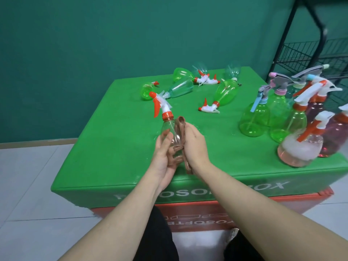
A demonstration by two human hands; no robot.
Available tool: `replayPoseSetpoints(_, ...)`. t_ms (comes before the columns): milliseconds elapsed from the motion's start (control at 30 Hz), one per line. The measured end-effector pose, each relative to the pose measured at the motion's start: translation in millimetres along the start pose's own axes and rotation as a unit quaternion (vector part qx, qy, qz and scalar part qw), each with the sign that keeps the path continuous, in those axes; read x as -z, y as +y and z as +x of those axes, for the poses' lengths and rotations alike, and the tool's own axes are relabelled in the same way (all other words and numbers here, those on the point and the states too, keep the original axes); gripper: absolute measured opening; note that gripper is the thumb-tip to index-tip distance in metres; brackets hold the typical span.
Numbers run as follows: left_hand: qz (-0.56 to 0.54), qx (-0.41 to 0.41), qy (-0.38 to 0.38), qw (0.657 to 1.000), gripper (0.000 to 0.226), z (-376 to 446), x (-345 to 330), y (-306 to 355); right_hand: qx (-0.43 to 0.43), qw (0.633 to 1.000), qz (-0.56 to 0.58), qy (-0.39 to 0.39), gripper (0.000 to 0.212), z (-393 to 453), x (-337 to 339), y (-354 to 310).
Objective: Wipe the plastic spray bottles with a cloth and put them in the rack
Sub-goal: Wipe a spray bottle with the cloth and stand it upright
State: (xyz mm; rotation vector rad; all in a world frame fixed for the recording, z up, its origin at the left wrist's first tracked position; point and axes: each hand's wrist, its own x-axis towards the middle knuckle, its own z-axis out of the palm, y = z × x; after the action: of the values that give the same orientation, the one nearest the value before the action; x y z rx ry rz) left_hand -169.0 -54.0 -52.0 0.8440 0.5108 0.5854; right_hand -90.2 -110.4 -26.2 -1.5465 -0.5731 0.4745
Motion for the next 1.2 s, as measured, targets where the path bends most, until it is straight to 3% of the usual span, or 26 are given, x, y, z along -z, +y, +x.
replayPoseSetpoints(167,0.008,-0.02,0.028,0.999,0.068,-1,-11,-12,-0.1,0.993,0.059,0.0,0.037,-3,11,5)
replayPoseSetpoints(233,-0.022,-0.028,0.045,0.998,0.057,-3,-18,-15,-0.142,0.984,0.106,0.004,0.034,-6,12,5)
replayPoseSetpoints(300,-0.05,-0.024,0.056,0.997,0.049,-6,-28,-17,-0.192,0.961,0.199,0.003,0.03,-7,13,5)
replayPoseSetpoints(367,-0.056,0.001,0.065,0.996,0.058,-6,-36,-17,-0.228,0.927,0.298,-0.013,0.034,-11,16,3)
replayPoseSetpoints(467,-0.004,-0.02,0.086,0.996,0.097,-2,-43,-19,-0.257,0.888,0.382,-0.024,0.046,-13,20,-2)
replayPoseSetpoints(633,0.157,-0.148,0.114,0.97,0.075,4,-41,-16,-0.289,0.85,0.439,-0.024,0.05,-12,25,-11)
replayPoseSetpoints(700,0.227,-0.19,0.109,0.949,0.06,7,-38,-15,-0.299,0.847,0.439,-0.021,0.051,-13,26,-12)
replayPoseSetpoints(800,0.249,-0.214,0.095,0.94,0.047,8,-38,-14,-0.312,0.851,0.423,-0.018,0.051,-15,28,-13)
replayPoseSetpoints(1000,0.303,-0.211,0.066,0.927,0.077,11,-27,-20,-0.319,0.874,0.366,0.017,0.047,-14,37,-5)
replayPoseSetpoints(1200,0.382,-0.188,0.03,0.904,0.085,12,-31,-23,-0.309,0.905,0.28,0.085,0.038,-14,58,12)
